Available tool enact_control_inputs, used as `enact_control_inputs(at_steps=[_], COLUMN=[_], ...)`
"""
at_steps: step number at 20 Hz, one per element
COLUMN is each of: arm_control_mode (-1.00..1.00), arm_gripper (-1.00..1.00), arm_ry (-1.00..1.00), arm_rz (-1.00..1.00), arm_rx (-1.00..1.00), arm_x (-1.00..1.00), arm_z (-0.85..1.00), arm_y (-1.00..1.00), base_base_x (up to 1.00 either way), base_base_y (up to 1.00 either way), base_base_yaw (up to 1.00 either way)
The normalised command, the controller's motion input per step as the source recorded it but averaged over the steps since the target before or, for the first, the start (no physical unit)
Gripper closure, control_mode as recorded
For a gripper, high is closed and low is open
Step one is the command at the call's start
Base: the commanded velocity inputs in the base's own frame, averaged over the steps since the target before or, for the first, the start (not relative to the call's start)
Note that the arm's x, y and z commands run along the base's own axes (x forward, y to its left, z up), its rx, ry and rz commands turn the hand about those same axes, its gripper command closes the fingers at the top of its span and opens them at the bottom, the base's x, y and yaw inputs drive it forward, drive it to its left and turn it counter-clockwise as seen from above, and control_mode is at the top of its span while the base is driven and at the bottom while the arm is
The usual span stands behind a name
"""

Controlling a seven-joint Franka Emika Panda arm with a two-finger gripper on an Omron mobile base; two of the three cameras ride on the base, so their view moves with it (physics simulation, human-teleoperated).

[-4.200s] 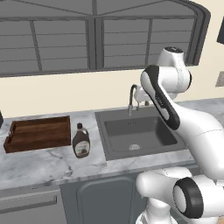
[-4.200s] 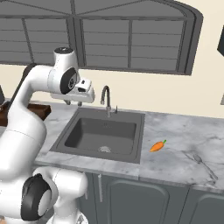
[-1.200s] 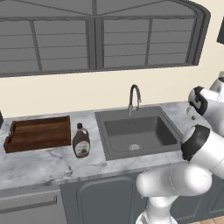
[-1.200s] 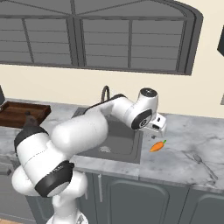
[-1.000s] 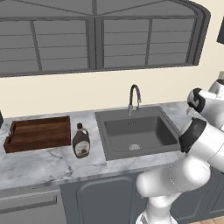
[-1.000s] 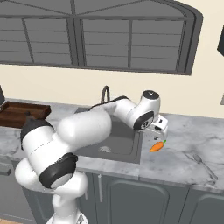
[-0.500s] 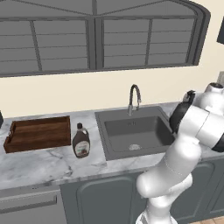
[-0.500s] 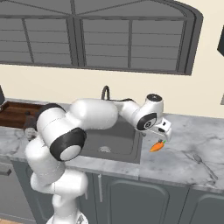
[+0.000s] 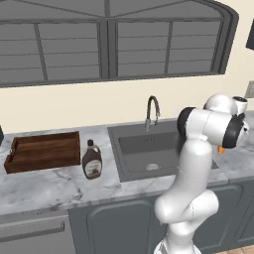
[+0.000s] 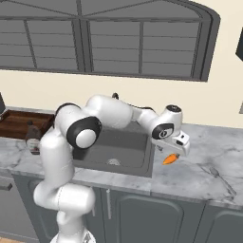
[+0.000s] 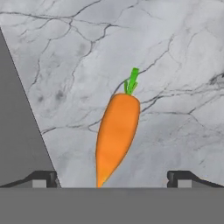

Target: Pick up all produce items and place them in the sink. Turn on the sink faucet to wash them. Then turn the sink off and put them in the tray.

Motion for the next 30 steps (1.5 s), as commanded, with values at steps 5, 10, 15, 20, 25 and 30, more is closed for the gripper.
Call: enact_control_inputs(at_steps=[5,10,15,20,25,30], arm_control_mode=[-1.0,-1.0,-1.0,-1.0,-1.0,-1.0], arm_gripper=[-1.0,-1.0,-1.0,-1.0,1.0,1.0], arm_ry=[0.06,0.06,0.06,0.05,0.02,-0.05], arm_rz=[-0.02,-0.02,-0.02,-0.02,-0.03,-0.02], arm_rx=[0.01,0.0,0.0,0.0,0.0,0.0], arm_x=[0.17,0.08,0.0,0.0,0.01,0.0], arm_z=[-0.26,-0.3,-0.33,-0.27,-0.13,0.26], arm_y=[-0.05,0.0,0.0,0.0,0.0,0.03], base_base_x=[0.0,0.0,0.0,0.0,0.0,0.0], base_base_y=[0.0,0.0,0.0,0.0,0.0,0.0], base_base_yaw=[0.0,0.0,0.0,0.0,0.0,0.0])
